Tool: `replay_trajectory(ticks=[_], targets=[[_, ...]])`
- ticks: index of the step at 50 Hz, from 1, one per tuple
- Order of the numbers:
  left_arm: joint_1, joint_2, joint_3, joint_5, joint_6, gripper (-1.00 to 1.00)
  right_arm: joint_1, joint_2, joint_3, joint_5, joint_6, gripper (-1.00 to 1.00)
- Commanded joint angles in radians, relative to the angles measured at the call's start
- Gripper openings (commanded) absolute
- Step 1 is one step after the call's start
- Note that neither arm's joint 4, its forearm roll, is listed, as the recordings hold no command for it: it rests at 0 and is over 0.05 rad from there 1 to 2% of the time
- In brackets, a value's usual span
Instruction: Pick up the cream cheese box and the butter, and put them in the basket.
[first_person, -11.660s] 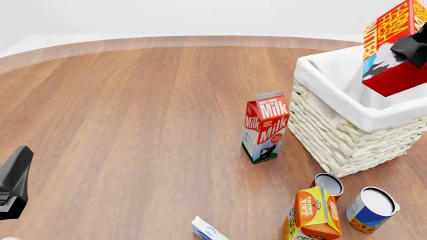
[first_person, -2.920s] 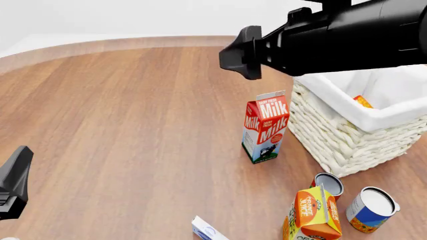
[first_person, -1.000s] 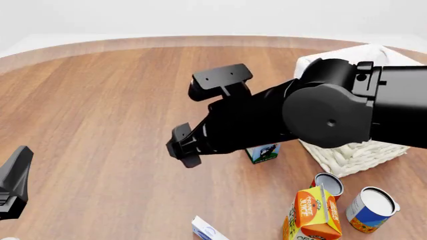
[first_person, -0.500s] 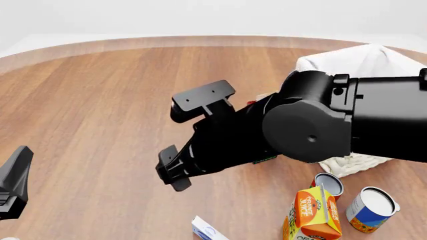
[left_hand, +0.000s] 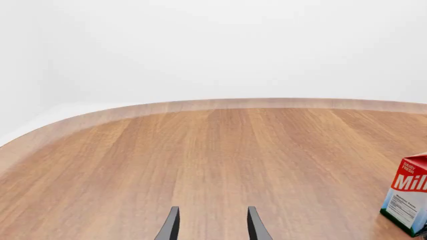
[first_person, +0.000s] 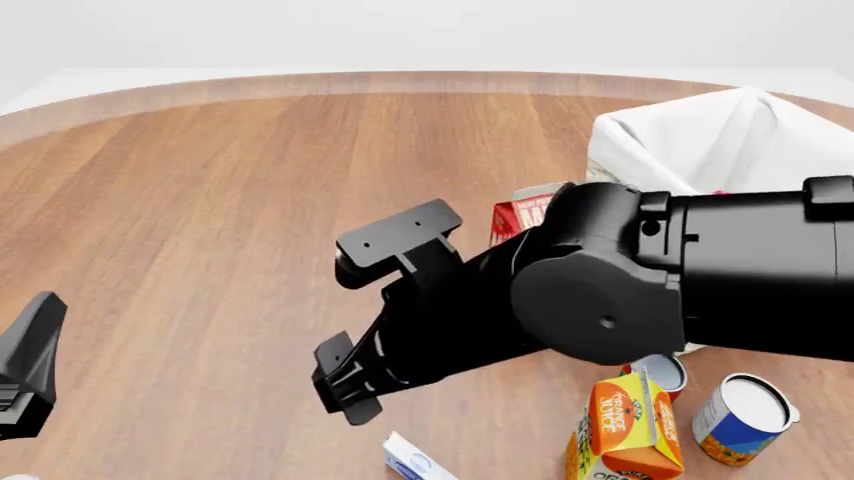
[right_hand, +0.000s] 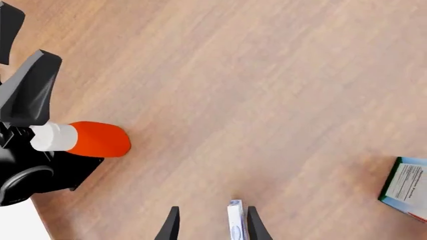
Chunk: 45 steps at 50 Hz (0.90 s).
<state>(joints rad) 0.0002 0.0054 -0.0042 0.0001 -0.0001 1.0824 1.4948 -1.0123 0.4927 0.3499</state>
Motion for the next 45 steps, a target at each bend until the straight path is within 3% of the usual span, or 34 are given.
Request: replay_trajectory(ticks=[1,22,36,45], targets=[[0.0,0.0,0.0,0.0,-0.001,1.0,-0.022,-0.025,0.023,0.016,-0.007,1.0],[0.0,0.001,-0.001,0.0,0.0,1.0,-0.048,-0.002,0.095,-0.059,0.016,1.0],[0.0,0.001,-0.001,0.0,0.0,1.0,-0.1,-0.026,0.1,-0.041,-0.021,1.0],[0.0,0.001,-0.001,0.0,0.0,1.0,-0.086,-0.003,0.135,-0.085,0.006,1.0]])
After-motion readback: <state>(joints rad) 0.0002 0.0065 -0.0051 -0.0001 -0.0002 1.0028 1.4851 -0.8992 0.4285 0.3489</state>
